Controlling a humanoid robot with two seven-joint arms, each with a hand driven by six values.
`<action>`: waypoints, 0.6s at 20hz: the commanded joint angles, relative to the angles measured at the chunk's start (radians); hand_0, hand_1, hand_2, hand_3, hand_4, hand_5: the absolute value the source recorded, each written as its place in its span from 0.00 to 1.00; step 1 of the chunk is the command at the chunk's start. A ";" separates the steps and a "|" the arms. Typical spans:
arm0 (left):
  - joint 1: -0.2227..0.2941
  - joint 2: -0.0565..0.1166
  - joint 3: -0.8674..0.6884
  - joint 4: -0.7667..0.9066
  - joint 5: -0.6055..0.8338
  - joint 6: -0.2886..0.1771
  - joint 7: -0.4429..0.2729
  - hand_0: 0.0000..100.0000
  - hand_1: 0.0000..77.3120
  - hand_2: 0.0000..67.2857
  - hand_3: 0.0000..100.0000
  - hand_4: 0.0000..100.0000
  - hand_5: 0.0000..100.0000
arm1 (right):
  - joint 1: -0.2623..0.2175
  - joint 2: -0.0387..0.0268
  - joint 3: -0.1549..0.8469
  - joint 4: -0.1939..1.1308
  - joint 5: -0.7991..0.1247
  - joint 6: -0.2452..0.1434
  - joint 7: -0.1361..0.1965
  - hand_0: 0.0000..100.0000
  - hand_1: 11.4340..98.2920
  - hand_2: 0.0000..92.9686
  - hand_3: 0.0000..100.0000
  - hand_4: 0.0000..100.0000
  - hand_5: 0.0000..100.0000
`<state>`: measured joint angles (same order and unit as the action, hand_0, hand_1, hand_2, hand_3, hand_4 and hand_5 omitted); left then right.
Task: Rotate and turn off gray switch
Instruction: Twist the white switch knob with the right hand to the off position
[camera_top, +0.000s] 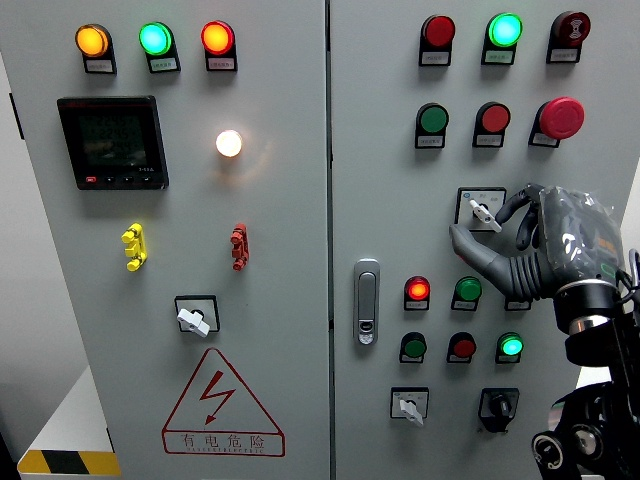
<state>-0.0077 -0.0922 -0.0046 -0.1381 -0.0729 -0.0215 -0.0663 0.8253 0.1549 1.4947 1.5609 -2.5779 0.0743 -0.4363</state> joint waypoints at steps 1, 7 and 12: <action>0.000 0.000 0.000 0.000 -0.001 0.000 -0.001 0.00 0.00 0.19 0.18 0.09 0.12 | 0.002 0.0000 -0.001 -0.004 -0.001 -0.001 -0.001 0.00 0.34 0.67 0.92 0.87 1.00; 0.000 0.000 0.000 0.000 0.001 0.000 -0.001 0.00 0.00 0.19 0.18 0.09 0.12 | 0.002 0.0000 -0.001 -0.002 -0.004 -0.001 -0.001 0.08 0.32 0.70 0.93 0.87 1.00; 0.000 0.000 0.000 0.000 -0.001 0.000 -0.001 0.00 0.00 0.19 0.18 0.09 0.12 | 0.005 0.0000 -0.004 -0.004 -0.004 -0.001 -0.001 0.33 0.31 0.71 0.94 0.87 1.00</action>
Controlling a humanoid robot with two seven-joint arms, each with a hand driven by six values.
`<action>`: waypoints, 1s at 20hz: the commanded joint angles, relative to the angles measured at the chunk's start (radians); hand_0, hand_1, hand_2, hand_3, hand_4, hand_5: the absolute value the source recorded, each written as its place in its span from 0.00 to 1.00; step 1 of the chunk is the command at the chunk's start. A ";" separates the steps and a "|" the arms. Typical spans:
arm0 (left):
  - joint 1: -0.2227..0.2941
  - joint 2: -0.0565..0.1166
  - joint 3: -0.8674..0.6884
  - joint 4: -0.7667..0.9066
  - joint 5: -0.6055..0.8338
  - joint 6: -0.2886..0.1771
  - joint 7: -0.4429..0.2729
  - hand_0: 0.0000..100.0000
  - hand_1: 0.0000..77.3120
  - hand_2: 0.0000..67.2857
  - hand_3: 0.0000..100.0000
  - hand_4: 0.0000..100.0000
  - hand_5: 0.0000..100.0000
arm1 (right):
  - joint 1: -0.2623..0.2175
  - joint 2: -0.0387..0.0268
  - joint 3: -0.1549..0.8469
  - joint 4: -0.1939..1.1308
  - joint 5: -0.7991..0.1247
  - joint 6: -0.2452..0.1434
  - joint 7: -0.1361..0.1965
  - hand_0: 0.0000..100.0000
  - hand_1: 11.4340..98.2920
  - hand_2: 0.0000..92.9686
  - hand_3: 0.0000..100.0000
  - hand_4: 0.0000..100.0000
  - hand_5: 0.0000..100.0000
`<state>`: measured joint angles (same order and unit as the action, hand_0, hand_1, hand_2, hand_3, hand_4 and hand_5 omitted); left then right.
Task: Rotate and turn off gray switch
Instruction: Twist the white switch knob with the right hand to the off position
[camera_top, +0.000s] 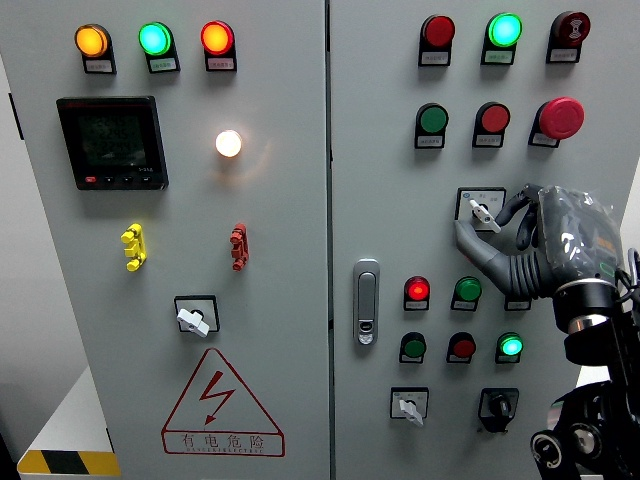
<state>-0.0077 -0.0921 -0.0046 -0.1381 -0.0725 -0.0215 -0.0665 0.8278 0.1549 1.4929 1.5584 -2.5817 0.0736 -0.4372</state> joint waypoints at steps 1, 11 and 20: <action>0.000 0.000 0.000 0.000 0.000 0.000 -0.001 0.00 0.00 0.19 0.18 0.09 0.12 | 0.002 0.0000 -0.002 -0.001 0.000 0.000 0.000 0.38 0.32 0.71 0.94 0.87 1.00; 0.000 0.000 0.000 0.000 -0.001 0.000 0.001 0.00 0.00 0.19 0.18 0.09 0.12 | 0.013 0.0000 -0.005 -0.018 -0.002 0.002 0.000 0.50 0.29 0.71 0.94 0.87 1.00; 0.000 0.000 0.000 0.000 -0.001 0.000 0.001 0.00 0.00 0.19 0.18 0.09 0.12 | 0.014 0.0000 -0.010 -0.017 0.000 0.000 0.000 0.66 0.28 0.75 0.95 0.87 1.00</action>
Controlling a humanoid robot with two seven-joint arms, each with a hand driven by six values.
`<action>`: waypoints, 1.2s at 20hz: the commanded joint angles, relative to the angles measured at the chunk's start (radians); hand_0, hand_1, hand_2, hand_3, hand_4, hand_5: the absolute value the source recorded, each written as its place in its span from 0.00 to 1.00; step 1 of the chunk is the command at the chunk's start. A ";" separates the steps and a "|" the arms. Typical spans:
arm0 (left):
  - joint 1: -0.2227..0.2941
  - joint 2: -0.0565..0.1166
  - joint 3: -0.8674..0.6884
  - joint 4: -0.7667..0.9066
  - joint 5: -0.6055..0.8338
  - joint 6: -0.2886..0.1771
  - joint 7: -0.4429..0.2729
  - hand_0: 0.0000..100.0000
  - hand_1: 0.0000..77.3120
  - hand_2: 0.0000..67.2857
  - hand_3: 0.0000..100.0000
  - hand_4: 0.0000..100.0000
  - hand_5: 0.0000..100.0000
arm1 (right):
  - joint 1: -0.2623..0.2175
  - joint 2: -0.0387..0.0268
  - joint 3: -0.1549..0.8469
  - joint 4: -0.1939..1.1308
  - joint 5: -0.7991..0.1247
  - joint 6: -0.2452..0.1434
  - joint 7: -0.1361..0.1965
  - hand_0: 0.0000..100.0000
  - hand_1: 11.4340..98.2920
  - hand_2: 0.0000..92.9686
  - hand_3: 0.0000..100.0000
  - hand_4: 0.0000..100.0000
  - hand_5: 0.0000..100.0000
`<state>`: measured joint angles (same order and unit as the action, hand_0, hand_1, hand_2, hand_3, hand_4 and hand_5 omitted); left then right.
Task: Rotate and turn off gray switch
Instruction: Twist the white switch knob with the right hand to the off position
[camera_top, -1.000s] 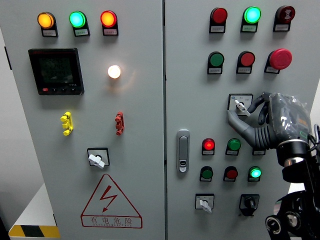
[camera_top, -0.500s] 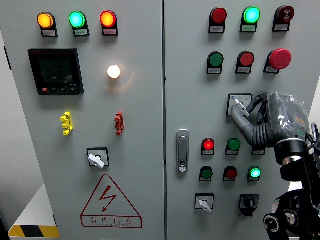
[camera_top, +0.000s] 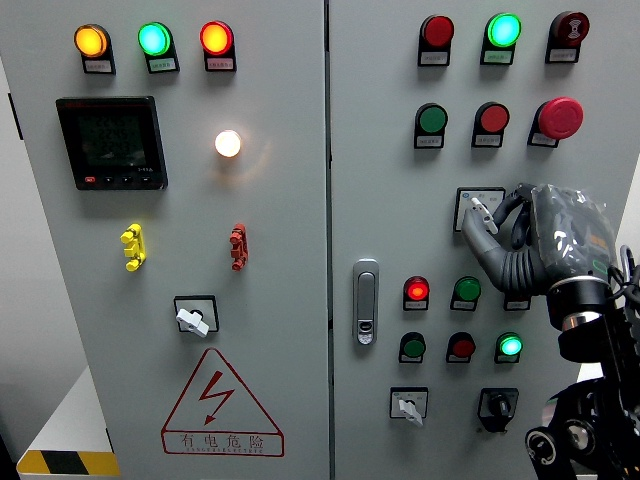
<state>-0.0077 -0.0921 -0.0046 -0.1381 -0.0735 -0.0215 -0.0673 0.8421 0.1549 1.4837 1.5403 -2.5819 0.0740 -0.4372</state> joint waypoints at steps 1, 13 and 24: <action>0.000 0.000 0.000 0.000 0.000 0.000 0.000 0.00 0.00 0.19 0.18 0.09 0.12 | 0.000 0.0000 0.000 0.001 -0.001 0.000 0.000 0.68 0.28 0.75 0.95 0.87 1.00; 0.000 0.000 0.000 0.000 0.001 0.000 0.000 0.00 0.00 0.19 0.18 0.09 0.12 | 0.002 0.0000 -0.002 0.008 0.000 0.001 0.003 0.86 0.23 0.77 0.97 0.87 1.00; 0.000 0.000 0.000 0.000 0.001 0.000 0.001 0.00 0.00 0.19 0.18 0.09 0.12 | -0.003 0.0061 -0.003 0.015 -0.006 -0.002 0.005 0.98 0.11 0.74 0.98 0.87 1.00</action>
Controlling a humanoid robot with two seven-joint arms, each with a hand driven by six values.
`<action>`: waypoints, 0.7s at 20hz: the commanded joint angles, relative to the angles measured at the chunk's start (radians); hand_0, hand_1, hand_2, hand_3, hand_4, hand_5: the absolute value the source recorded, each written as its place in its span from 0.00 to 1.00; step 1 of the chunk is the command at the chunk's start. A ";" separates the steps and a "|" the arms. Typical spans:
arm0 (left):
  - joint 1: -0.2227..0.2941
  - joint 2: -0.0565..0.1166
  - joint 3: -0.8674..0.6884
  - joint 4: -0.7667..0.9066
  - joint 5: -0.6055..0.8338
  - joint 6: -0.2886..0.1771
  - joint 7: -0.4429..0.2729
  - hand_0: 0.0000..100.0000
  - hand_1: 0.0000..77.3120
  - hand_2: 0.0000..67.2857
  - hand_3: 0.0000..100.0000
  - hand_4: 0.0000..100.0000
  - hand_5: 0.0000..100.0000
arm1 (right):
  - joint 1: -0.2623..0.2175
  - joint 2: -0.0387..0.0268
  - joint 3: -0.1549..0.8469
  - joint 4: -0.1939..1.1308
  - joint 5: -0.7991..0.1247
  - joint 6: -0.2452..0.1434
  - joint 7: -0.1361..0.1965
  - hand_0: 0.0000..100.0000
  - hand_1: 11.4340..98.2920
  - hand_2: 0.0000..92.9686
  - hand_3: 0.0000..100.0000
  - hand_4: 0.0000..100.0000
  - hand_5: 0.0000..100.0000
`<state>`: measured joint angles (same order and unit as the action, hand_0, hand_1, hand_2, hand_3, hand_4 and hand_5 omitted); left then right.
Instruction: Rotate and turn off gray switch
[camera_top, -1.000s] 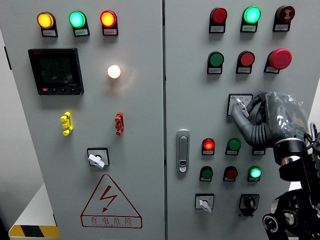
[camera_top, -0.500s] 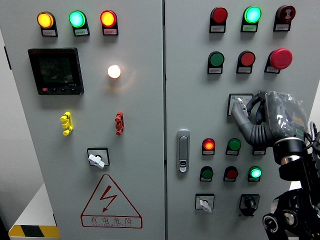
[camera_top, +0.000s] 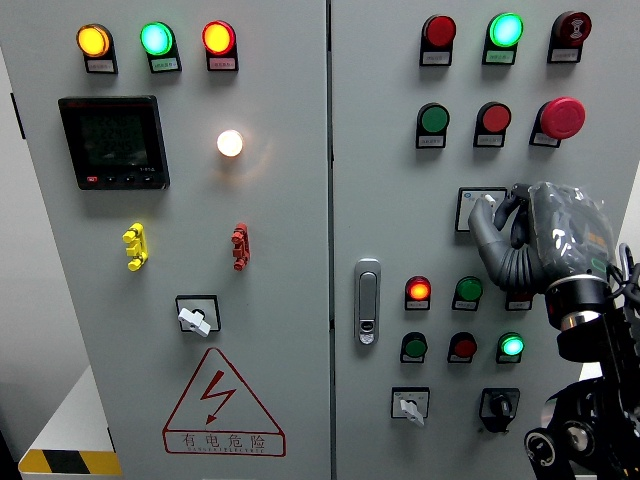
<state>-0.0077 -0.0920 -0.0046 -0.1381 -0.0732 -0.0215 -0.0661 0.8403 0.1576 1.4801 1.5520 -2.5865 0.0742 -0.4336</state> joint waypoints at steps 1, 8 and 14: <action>0.000 0.000 0.000 0.000 0.000 0.000 -0.001 0.00 0.00 0.19 0.18 0.09 0.12 | -0.001 0.0050 0.000 0.005 -0.003 -0.002 0.007 0.95 0.11 0.71 0.97 0.86 1.00; 0.000 0.000 0.000 0.000 0.000 0.000 -0.001 0.00 0.00 0.19 0.18 0.09 0.12 | -0.045 0.0035 0.000 0.101 -0.009 -0.004 0.018 0.84 0.15 0.62 0.87 0.73 0.93; 0.000 0.000 0.000 0.000 0.000 0.000 0.000 0.00 0.00 0.19 0.18 0.09 0.12 | -0.144 0.0020 -0.003 0.250 -0.030 0.002 0.019 0.81 0.19 0.56 0.75 0.60 0.87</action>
<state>-0.0077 -0.0920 -0.0046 -0.1381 -0.0730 -0.0214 -0.0665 0.7238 0.1608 1.4815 1.7548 -2.6126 0.0735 -0.4154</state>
